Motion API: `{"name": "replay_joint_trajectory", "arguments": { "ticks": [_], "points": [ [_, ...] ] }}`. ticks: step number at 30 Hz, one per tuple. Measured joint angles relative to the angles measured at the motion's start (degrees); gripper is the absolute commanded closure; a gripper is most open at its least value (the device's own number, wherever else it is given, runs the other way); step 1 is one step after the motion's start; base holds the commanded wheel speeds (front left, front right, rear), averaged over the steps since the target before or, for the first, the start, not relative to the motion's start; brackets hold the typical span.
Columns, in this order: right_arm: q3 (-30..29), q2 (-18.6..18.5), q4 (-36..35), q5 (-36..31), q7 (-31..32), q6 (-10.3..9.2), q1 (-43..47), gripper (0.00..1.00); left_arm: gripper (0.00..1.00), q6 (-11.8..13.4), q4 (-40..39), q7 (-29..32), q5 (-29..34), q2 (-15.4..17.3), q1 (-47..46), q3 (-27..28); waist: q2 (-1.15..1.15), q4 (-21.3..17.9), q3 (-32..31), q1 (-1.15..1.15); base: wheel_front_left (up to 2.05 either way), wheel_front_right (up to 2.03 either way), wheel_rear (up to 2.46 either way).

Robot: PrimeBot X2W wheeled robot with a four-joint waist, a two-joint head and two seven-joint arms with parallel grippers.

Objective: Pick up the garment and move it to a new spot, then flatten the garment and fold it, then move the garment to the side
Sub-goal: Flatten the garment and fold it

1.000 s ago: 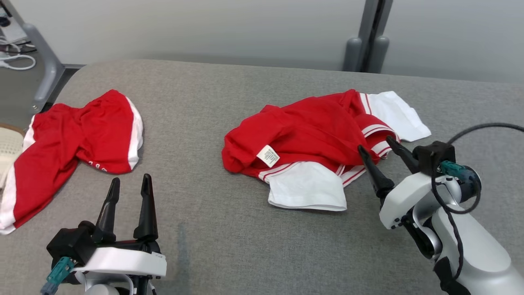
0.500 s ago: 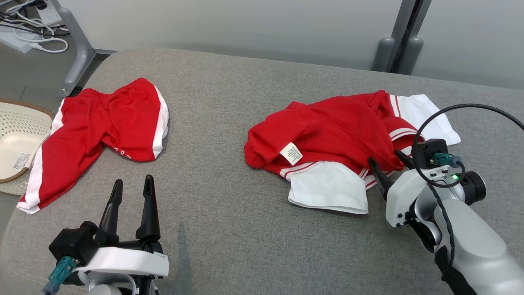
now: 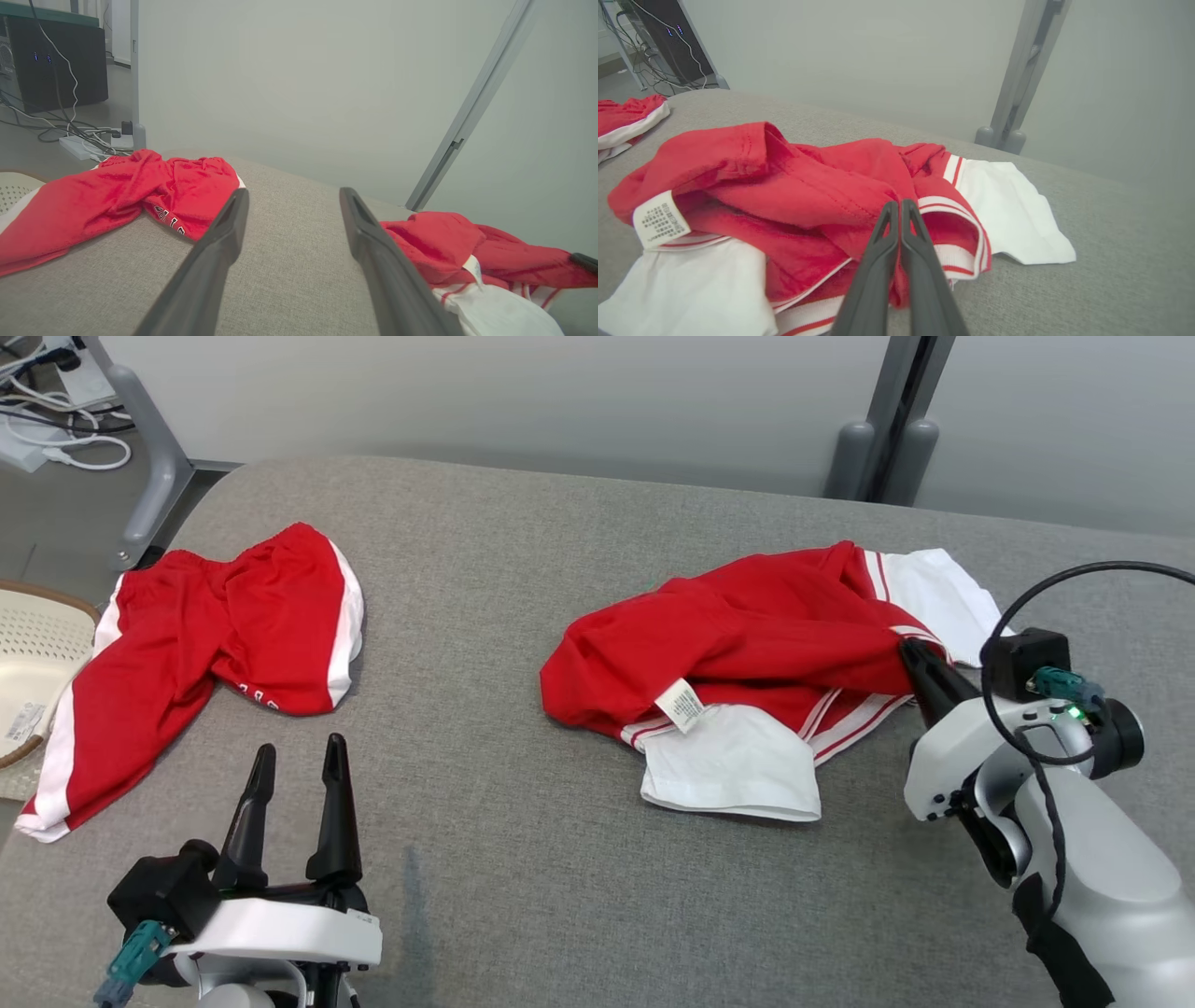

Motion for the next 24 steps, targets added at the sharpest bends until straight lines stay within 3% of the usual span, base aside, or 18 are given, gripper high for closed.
{"name": "replay_joint_trajectory", "arguments": {
  "ticks": [6, 12, 24],
  "points": [
    [-0.11, -1.08, -3.55, -1.62, -5.13, -0.01, -0.48, 1.0, 0.0, -0.02, 0.0, 0.0, 0.31, 0.0, 0.05, -0.22, 0.0, -1.55, -0.48, 0.0, 0.0, 0.0, 0.0],
    [6.24, 1.09, -11.16, -0.87, -6.83, 0.0, -2.53, 1.0, 0.0, -0.15, 0.35, 0.0, 0.23, -0.01, -0.32, -1.66, 0.0, -1.32, -0.12, 0.0, 0.0, 0.0, 0.0],
    [21.14, 6.47, -11.16, 8.65, -7.0, -0.01, -8.57, 1.0, 0.0, -0.35, 1.23, 0.0, -0.77, 0.0, -2.28, -2.92, 0.0, 4.11, 1.45, 0.0, 0.0, 0.0, 0.0]
  ]
}}
